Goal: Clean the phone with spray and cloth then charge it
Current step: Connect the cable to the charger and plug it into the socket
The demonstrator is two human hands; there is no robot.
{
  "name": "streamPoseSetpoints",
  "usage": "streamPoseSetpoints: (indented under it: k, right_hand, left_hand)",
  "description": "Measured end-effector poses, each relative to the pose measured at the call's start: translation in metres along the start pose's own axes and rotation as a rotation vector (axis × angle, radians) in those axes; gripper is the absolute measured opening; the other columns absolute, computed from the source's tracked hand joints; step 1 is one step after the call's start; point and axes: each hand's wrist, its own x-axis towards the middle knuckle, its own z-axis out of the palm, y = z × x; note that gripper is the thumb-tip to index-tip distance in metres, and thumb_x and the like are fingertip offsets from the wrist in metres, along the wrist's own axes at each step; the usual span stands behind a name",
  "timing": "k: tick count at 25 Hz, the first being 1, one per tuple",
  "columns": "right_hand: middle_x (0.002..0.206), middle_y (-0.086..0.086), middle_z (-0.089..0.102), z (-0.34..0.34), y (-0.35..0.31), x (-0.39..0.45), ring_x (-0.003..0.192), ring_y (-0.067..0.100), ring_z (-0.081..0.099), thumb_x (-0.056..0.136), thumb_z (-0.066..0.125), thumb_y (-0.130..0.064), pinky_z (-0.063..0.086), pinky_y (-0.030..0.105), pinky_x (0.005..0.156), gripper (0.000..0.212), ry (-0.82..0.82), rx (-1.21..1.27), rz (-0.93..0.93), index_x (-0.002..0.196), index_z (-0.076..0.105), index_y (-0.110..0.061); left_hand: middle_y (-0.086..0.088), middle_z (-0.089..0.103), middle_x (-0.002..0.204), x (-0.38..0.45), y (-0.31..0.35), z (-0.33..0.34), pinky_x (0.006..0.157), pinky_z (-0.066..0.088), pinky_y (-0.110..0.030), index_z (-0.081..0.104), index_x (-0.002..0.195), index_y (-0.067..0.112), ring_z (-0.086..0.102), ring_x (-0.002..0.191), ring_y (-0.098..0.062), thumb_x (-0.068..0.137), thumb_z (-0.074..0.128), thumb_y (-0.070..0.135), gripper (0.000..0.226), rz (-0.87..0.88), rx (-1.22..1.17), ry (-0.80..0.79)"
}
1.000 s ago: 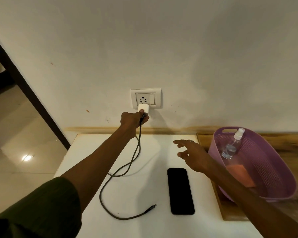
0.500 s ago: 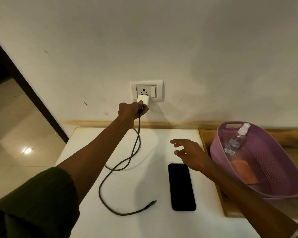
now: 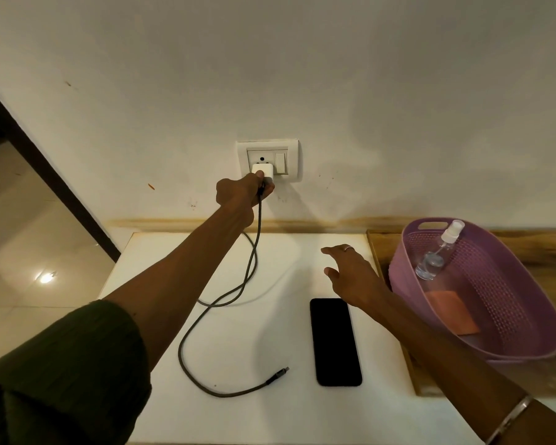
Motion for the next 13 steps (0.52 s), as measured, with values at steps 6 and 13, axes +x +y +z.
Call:
streamPoseSetpoints:
  k: [6,13]
  right_hand:
    - [0.147,0.006,0.040,0.013,-0.001,0.005,0.125,0.023,0.053,0.095,0.053,-0.016,0.039,0.029,0.103,0.049,-0.012,0.010,0.000,0.143,0.041,-0.019]
    - [0.147,0.007,0.043,0.025,-0.005,0.000,0.134,0.025,0.043,0.094,0.057,-0.020,0.037,0.033,0.109,0.055,0.005,0.008,0.023,0.145,0.036,-0.021]
  left_hand:
    - [-0.014,0.062,0.058,0.007,0.005,0.006,0.077,0.057,-0.036,0.058,0.064,-0.002,0.061,0.061,-0.028,0.087,0.059,-0.010,0.024,-0.017,0.003,0.010]
    - [-0.013,0.064,0.054,0.008,0.008,-0.002,0.072,0.060,-0.037,0.058,0.071,-0.005,0.059,0.059,-0.029,0.086,0.058,-0.014,0.018,-0.030,-0.037,-0.074]
